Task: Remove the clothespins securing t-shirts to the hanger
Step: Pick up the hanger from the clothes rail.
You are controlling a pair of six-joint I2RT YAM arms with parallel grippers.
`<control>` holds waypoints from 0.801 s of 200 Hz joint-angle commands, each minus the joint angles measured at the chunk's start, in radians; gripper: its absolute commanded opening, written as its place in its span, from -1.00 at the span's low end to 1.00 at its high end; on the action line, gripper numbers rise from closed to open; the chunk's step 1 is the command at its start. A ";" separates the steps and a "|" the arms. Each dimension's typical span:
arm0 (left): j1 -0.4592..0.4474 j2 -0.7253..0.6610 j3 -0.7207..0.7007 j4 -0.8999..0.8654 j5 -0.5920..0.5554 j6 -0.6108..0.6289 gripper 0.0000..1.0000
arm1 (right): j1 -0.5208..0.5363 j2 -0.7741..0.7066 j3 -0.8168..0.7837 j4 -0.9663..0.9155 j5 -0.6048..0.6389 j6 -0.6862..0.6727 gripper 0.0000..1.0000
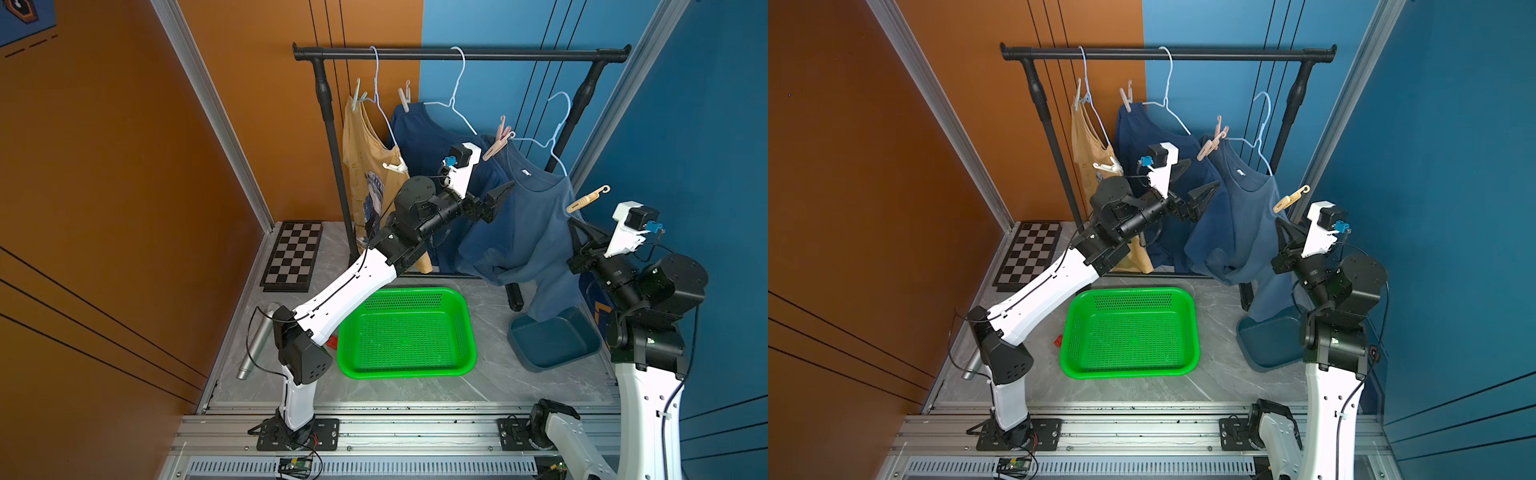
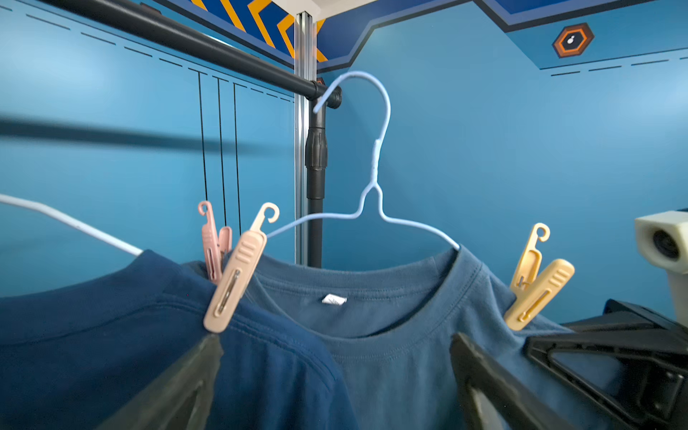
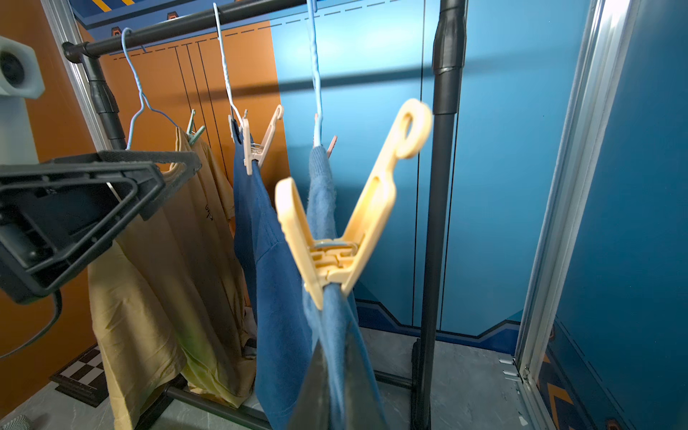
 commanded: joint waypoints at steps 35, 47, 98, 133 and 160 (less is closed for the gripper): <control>-0.005 -0.174 -0.207 0.072 -0.002 -0.007 0.96 | -0.004 -0.165 0.017 -0.028 0.189 -0.003 -1.00; -0.005 -0.203 -0.249 0.074 -0.002 -0.006 0.96 | -0.003 -0.197 0.026 -0.050 0.217 -0.015 -1.00; -0.004 -0.307 -0.387 0.090 0.023 -0.022 0.96 | -0.002 -0.320 0.055 -0.109 0.248 -0.011 -1.00; -0.010 -0.389 -0.475 0.089 0.014 -0.015 0.96 | -0.002 -0.375 0.126 -0.147 0.285 -0.035 -1.00; -0.024 -0.449 -0.538 0.089 -0.008 -0.011 0.96 | 0.024 -0.355 0.241 -0.230 0.221 -0.050 -1.00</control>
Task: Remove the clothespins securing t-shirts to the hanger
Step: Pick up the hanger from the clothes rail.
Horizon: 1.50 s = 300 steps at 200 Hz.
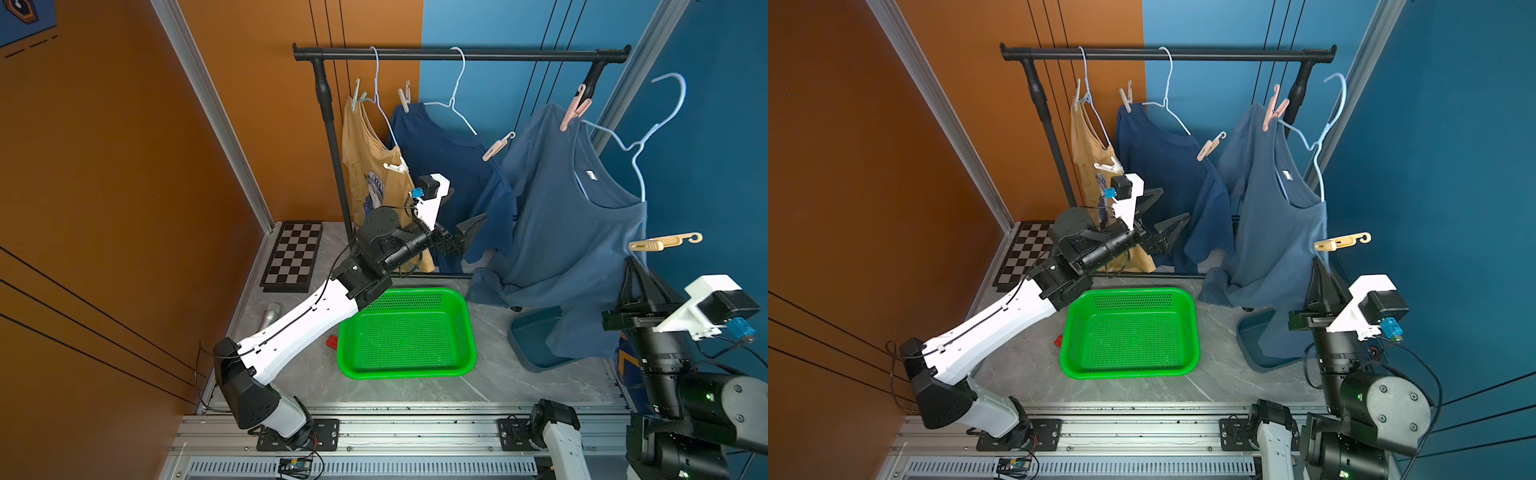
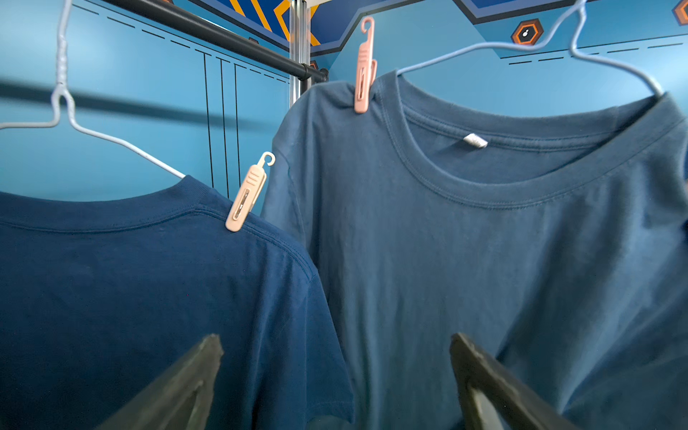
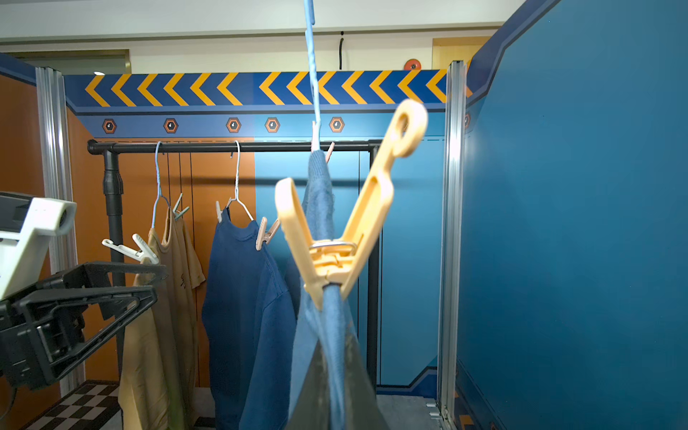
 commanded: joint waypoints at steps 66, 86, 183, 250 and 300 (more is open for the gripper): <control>-0.064 -0.227 -0.218 0.020 -0.094 0.036 0.96 | 0.076 0.101 0.308 -0.069 -0.292 0.064 -1.00; -0.073 -0.279 -0.273 0.019 -0.123 0.049 0.96 | 0.095 0.137 0.319 -0.034 -0.366 0.098 -1.00; -0.079 -0.518 -0.442 -0.098 -0.261 0.111 0.96 | 0.164 0.428 0.300 0.590 -0.642 0.509 -1.00; -0.075 -0.600 -0.488 -0.153 -0.328 0.129 0.96 | 0.252 0.673 0.519 0.787 -0.678 0.638 -1.00; -0.074 -0.636 -0.504 -0.190 -0.357 0.136 0.96 | 0.323 0.652 0.357 0.766 -0.659 0.548 -1.00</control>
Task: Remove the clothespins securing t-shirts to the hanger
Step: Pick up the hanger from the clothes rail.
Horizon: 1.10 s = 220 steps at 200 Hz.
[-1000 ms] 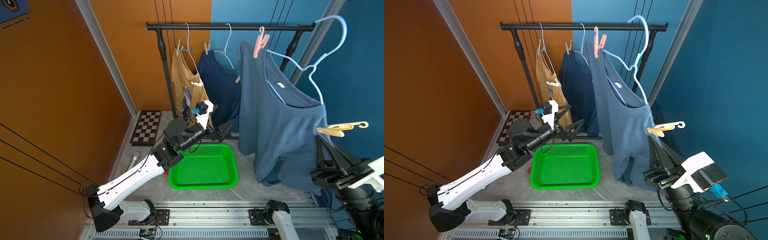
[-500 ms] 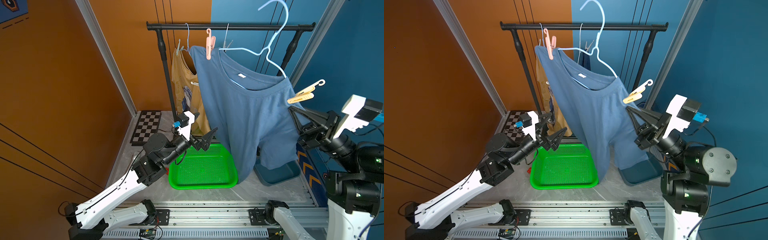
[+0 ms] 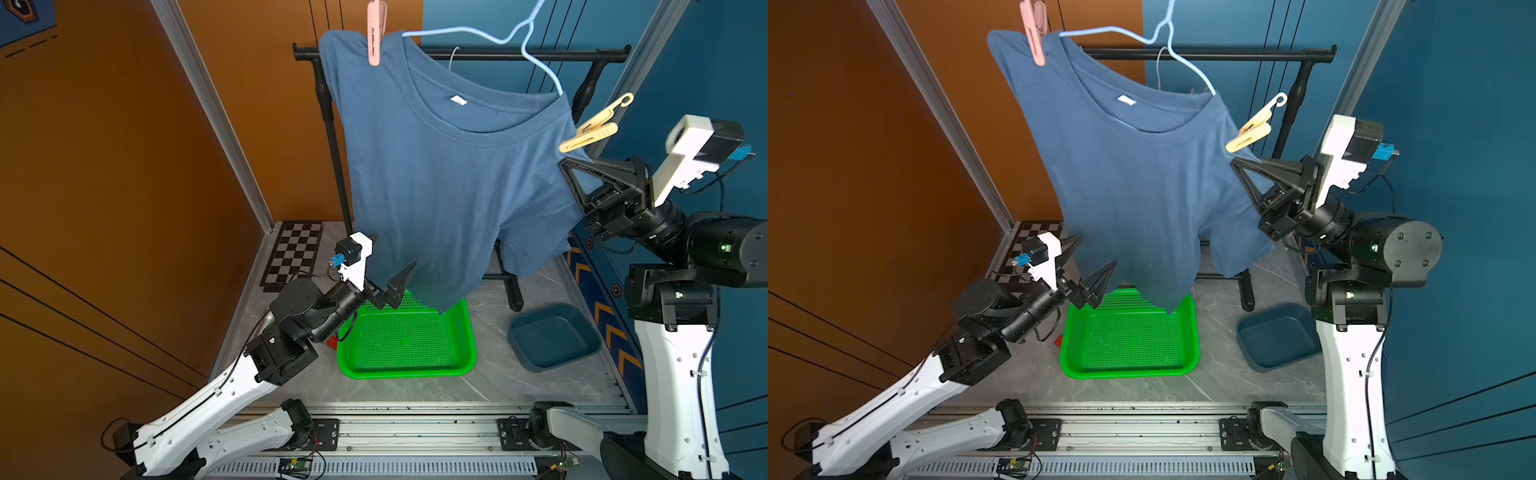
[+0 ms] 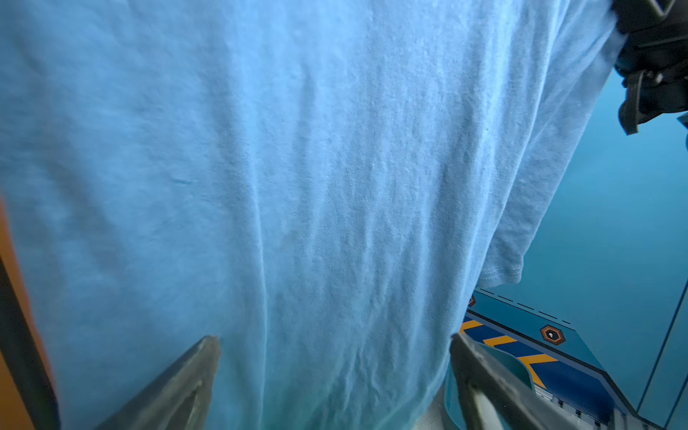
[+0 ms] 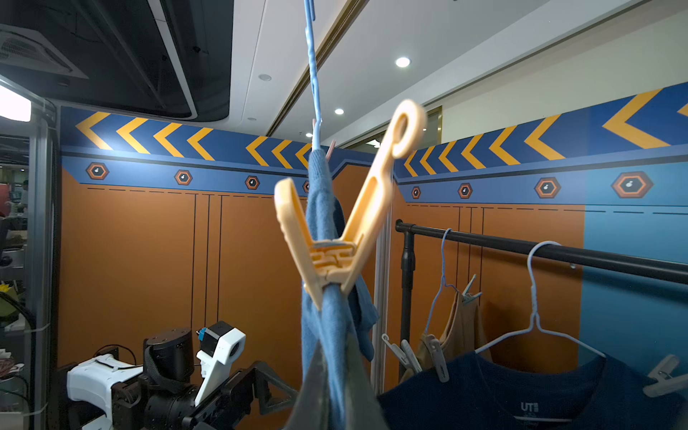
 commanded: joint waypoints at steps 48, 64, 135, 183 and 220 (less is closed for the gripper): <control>-0.002 -0.025 -0.012 -0.058 -0.045 0.020 0.96 | 0.028 -0.118 -0.254 0.032 0.008 -0.102 -1.00; -0.001 -0.022 -0.021 -0.056 -0.045 0.015 0.96 | 0.022 -0.150 -0.304 0.014 0.005 -0.120 -1.00; 0.013 0.017 -0.007 -0.032 -0.047 0.005 0.96 | 0.023 -0.270 -0.492 -0.139 -0.035 -0.246 -1.00; 0.014 -0.019 -0.045 -0.045 -0.047 -0.006 0.96 | 0.090 -0.324 -0.682 -0.078 -0.027 -0.238 -1.00; 0.010 -0.056 -0.079 -0.099 -0.059 -0.027 0.96 | 0.175 -0.354 -0.793 -0.195 0.028 -0.391 -1.00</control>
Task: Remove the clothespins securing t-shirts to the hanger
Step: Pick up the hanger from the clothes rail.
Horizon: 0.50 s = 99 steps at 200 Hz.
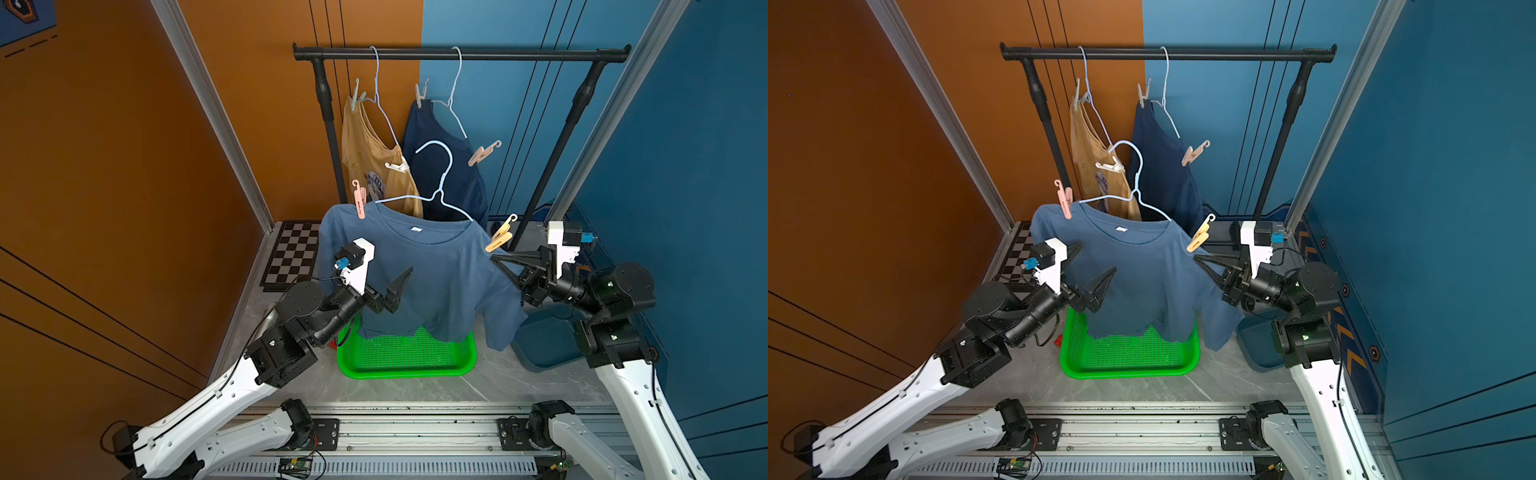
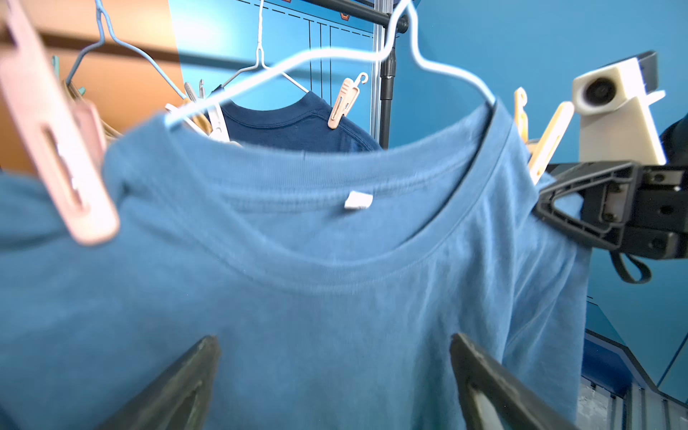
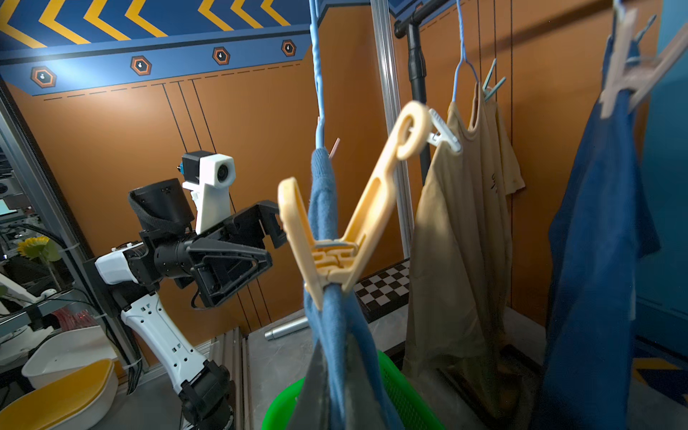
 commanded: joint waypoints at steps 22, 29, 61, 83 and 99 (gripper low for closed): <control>-0.002 -0.052 -0.073 -0.038 -0.015 -0.038 0.96 | 0.076 -0.046 -0.136 0.034 0.080 -0.142 -1.00; -0.003 -0.055 -0.081 -0.038 -0.019 -0.044 0.96 | 0.086 -0.044 -0.167 0.063 0.092 -0.144 -1.00; -0.007 -0.054 -0.097 -0.036 -0.024 -0.048 0.96 | 0.138 -0.013 -0.256 0.146 0.131 -0.162 -1.00; -0.004 -0.044 -0.087 -0.021 -0.024 -0.046 0.96 | 0.169 0.008 -0.284 0.146 0.146 -0.196 -1.00; 0.009 -0.023 -0.050 -0.045 -0.009 -0.047 0.97 | 0.185 0.003 -0.323 0.153 0.157 -0.219 -1.00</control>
